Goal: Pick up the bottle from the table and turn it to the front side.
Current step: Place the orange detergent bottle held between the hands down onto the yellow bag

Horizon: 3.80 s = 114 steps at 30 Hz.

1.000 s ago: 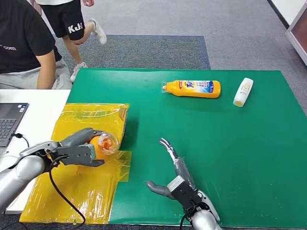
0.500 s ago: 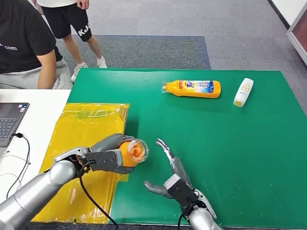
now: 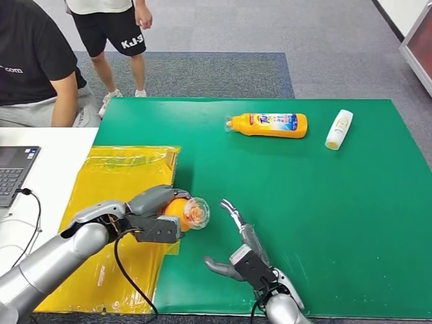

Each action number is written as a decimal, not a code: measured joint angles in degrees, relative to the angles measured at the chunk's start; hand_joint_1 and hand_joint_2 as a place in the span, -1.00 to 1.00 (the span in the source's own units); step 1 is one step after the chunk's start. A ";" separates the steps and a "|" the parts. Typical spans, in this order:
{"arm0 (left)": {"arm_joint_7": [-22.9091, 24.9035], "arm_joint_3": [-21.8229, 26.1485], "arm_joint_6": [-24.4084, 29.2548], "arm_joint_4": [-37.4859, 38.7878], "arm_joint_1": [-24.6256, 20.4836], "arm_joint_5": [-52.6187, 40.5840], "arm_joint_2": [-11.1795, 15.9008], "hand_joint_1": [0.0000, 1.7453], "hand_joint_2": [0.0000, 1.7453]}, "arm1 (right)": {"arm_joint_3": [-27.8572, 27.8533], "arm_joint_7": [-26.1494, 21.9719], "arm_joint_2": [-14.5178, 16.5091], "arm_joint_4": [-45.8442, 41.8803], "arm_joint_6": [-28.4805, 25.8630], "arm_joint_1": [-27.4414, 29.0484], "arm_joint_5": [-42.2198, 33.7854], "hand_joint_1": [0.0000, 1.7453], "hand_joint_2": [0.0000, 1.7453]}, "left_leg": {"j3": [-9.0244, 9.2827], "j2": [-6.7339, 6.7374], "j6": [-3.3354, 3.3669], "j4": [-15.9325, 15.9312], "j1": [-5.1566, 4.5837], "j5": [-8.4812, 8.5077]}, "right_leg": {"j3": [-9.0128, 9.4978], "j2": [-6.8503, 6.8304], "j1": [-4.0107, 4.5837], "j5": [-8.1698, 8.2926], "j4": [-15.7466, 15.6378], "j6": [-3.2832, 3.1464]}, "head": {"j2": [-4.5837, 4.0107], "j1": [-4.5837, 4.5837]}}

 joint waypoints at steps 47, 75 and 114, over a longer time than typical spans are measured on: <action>6.10 -6.25 -8.67 13.28 -7.83 22.04 0.86 1.00 1.00 | 2.56 2.45 1.51 9.89 -2.63 -3.62 -4.07 -1.00 1.00 | 0.40 -0.02 -0.09 -0.13 0.02 0.18 | 0.41 0.00 0.01 0.08 0.09 0.00 | 0.00 0.01; 4.94 -6.95 -4.64 14.09 -5.74 20.34 -0.09 1.00 1.00 | 2.65 2.40 1.77 11.47 -10.85 -3.99 -4.39 -1.00 1.00 | 1.11 -0.02 -0.14 -0.29 0.00 0.03 | 1.10 -0.01 0.00 -0.04 0.08 -0.11 | 0.00 0.01; 2.46 -5.13 -2.25 20.51 1.40 17.92 -5.42 -1.00 1.00 | 1.29 4.23 2.56 16.46 -11.45 -4.75 -5.01 -1.00 1.00 | 2.23 0.08 0.14 -0.28 -0.25 -0.62 | 2.15 0.03 -0.19 -0.81 0.07 0.04 | 0.00 0.04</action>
